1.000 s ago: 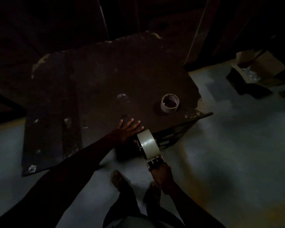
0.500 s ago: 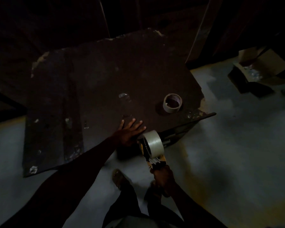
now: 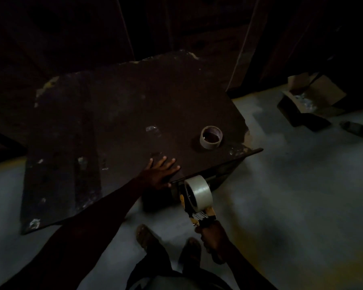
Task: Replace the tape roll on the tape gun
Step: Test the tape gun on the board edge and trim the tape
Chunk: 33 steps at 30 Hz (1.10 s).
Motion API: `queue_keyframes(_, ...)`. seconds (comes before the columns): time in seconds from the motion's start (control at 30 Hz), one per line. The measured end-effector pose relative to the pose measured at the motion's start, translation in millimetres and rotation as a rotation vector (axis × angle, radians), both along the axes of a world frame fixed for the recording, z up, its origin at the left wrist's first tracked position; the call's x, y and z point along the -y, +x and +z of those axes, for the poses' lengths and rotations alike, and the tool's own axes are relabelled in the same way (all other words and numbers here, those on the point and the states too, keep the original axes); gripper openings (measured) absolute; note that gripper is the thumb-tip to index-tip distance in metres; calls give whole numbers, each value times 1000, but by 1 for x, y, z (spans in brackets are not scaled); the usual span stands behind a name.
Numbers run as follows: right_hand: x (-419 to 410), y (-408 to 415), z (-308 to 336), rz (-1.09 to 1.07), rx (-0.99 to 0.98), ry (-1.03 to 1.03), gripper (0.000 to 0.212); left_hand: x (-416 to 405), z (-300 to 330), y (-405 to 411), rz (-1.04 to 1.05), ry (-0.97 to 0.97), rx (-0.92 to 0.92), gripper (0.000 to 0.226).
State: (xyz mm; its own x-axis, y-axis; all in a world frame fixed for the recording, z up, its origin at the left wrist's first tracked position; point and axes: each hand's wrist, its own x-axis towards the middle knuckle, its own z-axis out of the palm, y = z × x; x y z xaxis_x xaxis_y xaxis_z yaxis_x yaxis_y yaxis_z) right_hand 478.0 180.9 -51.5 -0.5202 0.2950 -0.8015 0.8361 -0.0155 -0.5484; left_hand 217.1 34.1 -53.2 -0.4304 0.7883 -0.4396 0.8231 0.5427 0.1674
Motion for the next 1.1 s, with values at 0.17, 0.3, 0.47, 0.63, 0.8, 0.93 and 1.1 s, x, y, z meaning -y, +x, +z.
queue_keyframes(0.17,-8,12,18,-95,17,-168,11,0,1,7,33,13,-21,74)
queue_keyframes(0.3,-16,8,43,-138,-19,-328,11,-5,5,16,130,32,33,66)
queue_keyframes(0.47,-19,-16,65,-189,-64,-510,20,-16,24,19,406,222,298,44)
queue_keyframes(0.63,-18,-68,94,-211,-109,-706,18,-3,59,12,861,813,783,22)
queue_keyframes(0.8,-6,-139,119,-185,-195,-855,21,9,100,-23,1130,1142,766,26)
queue_keyframes(0.93,2,-196,136,-131,-307,-1009,28,31,132,-60,996,1253,717,37)
queue_keyframes(1.1,9,-252,160,-92,-344,-1043,22,49,162,-103,814,1219,530,52)
